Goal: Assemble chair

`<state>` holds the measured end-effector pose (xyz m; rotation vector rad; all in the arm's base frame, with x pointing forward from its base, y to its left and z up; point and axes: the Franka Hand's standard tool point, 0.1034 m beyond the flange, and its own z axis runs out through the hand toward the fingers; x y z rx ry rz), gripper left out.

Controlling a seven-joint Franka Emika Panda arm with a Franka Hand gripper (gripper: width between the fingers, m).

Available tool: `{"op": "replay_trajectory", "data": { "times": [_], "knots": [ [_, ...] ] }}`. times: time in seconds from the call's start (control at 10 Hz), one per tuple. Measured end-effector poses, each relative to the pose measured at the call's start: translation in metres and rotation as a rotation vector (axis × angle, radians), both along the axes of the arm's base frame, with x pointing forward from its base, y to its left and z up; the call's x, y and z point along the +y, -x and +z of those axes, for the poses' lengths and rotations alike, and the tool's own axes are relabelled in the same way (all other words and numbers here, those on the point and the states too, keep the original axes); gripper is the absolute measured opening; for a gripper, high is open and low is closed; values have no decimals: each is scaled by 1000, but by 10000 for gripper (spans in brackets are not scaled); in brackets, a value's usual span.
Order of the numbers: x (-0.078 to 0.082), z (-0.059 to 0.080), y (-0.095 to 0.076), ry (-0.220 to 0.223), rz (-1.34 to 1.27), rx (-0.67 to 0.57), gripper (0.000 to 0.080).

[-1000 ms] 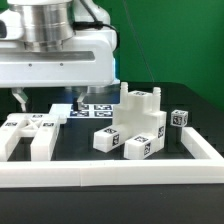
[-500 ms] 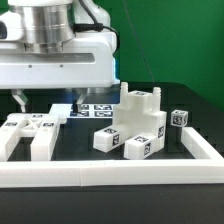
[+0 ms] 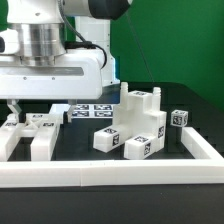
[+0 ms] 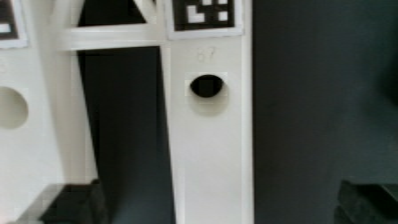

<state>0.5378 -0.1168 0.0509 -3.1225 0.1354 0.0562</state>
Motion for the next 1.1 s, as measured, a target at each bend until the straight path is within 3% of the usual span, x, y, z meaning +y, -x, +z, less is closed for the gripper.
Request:
{"op": "replay_trajectory", "data": {
  "times": [0.2,0.5,1.1],
  "knots": [
    [-1,0,0,0,0,1,648],
    [-4,-13,-7,8,47,7,648],
    [2,-36,-1,9,59,40,648]
  ]
}}
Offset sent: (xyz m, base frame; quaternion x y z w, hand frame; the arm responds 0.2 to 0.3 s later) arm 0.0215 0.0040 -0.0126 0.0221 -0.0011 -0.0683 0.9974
